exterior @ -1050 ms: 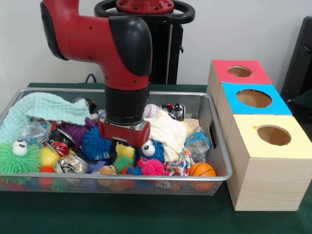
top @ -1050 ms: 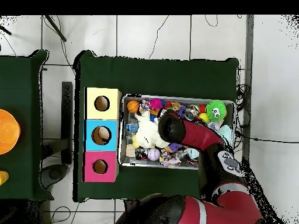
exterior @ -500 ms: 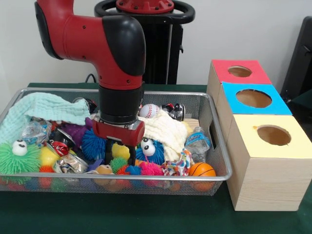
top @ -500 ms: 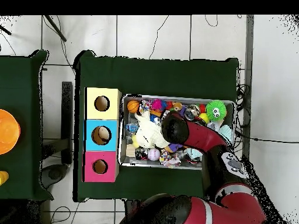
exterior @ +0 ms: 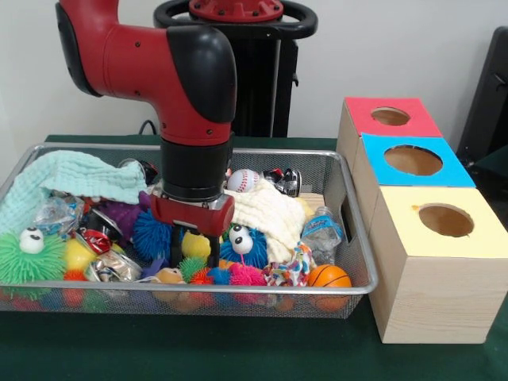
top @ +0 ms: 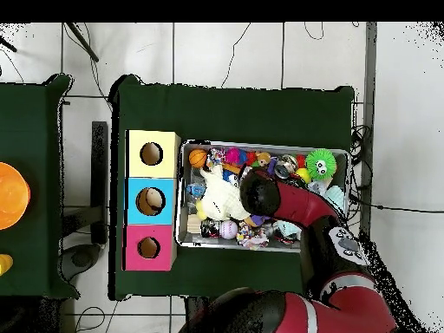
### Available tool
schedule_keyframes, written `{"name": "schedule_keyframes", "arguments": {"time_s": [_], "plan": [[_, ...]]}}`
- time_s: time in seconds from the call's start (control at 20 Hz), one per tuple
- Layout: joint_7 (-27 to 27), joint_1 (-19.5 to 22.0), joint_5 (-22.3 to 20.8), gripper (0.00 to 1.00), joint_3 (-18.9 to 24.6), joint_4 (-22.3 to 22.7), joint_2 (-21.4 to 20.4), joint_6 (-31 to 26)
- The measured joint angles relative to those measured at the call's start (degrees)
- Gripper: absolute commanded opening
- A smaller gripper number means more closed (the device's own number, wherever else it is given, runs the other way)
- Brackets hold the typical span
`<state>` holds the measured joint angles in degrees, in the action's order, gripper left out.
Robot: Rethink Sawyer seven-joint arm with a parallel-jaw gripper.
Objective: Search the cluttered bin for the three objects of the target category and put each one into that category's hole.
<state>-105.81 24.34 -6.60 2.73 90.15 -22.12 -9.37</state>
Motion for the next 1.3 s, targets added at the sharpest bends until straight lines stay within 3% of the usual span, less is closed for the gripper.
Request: {"name": "schedule_keyframes", "arguments": {"time_s": [0.7, 1.3], "plan": [[0.0, 3.9, -4.2, 1.00, 2.0, 0.2, 0.0, 0.0], [0.0, 15.9, -12.5, 1.00, 11.7, 1.1, -0.1, -3.7]]}}
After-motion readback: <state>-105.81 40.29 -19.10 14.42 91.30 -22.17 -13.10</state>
